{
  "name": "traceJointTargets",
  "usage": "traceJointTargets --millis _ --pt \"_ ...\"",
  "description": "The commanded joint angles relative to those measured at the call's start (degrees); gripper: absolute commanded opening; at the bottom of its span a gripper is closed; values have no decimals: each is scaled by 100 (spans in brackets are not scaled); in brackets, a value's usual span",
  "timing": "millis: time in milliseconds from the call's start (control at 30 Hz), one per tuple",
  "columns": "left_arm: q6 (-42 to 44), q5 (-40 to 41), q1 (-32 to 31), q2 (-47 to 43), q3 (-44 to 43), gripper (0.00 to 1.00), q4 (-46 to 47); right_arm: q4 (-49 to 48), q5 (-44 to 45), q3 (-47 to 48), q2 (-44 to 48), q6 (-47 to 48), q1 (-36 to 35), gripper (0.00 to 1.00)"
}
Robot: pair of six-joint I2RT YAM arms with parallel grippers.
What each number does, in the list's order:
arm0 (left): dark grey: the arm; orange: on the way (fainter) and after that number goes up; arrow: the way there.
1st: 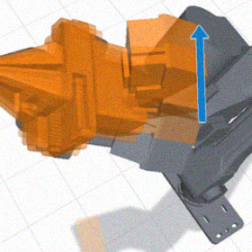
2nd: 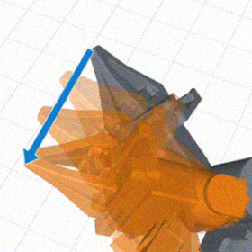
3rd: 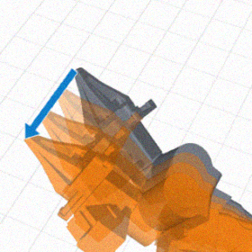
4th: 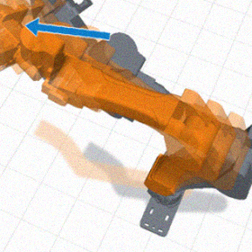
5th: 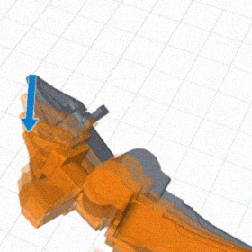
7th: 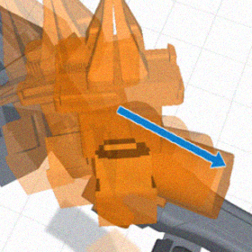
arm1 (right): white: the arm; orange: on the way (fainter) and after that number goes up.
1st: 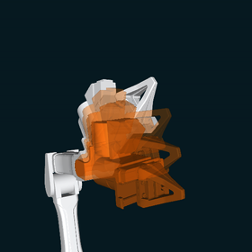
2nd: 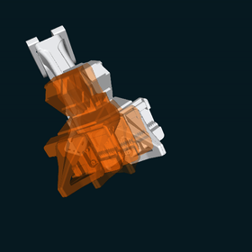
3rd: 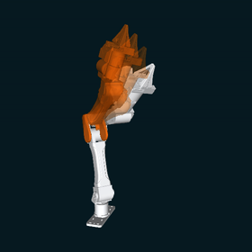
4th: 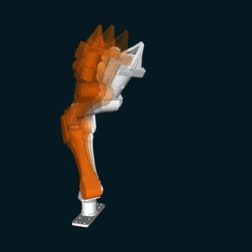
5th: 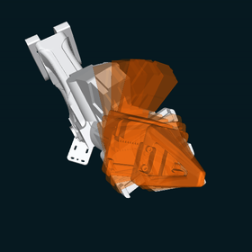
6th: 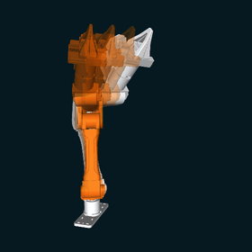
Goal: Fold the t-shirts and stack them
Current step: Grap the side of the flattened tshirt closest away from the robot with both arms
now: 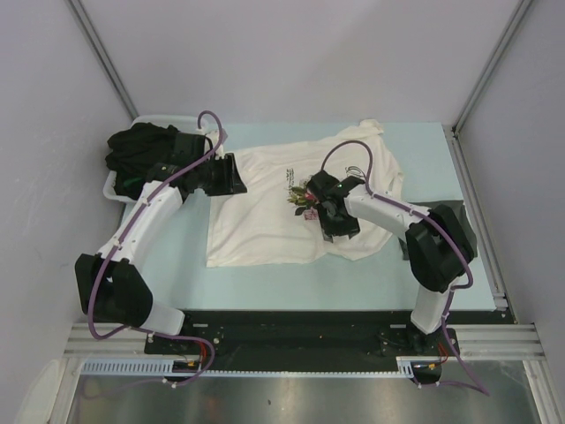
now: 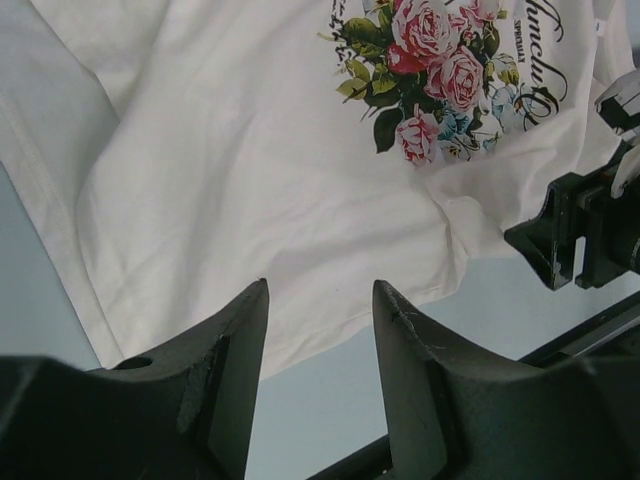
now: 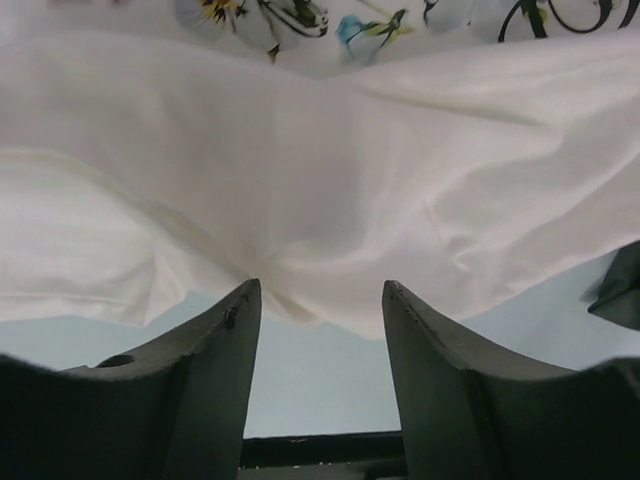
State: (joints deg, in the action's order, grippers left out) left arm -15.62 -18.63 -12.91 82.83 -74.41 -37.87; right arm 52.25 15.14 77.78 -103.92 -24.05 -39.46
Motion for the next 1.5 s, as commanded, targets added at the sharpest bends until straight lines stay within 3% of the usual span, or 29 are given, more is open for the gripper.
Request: traceJointTargets --millis 0,300,1000,1467 --pt "164 17 -36 -223 -170 52 8 -479 -458 -122 118 480 342 56" --pt "199 44 -36 -206 -223 52 -45 -593 -1223 -202 117 340 255 55" --pt "129 -44 -36 -56 -284 52 -1 -277 -1391 -298 847 296 308 55" --pt "129 -44 -36 -100 -258 52 7 -364 -1874 -491 364 322 158 54"
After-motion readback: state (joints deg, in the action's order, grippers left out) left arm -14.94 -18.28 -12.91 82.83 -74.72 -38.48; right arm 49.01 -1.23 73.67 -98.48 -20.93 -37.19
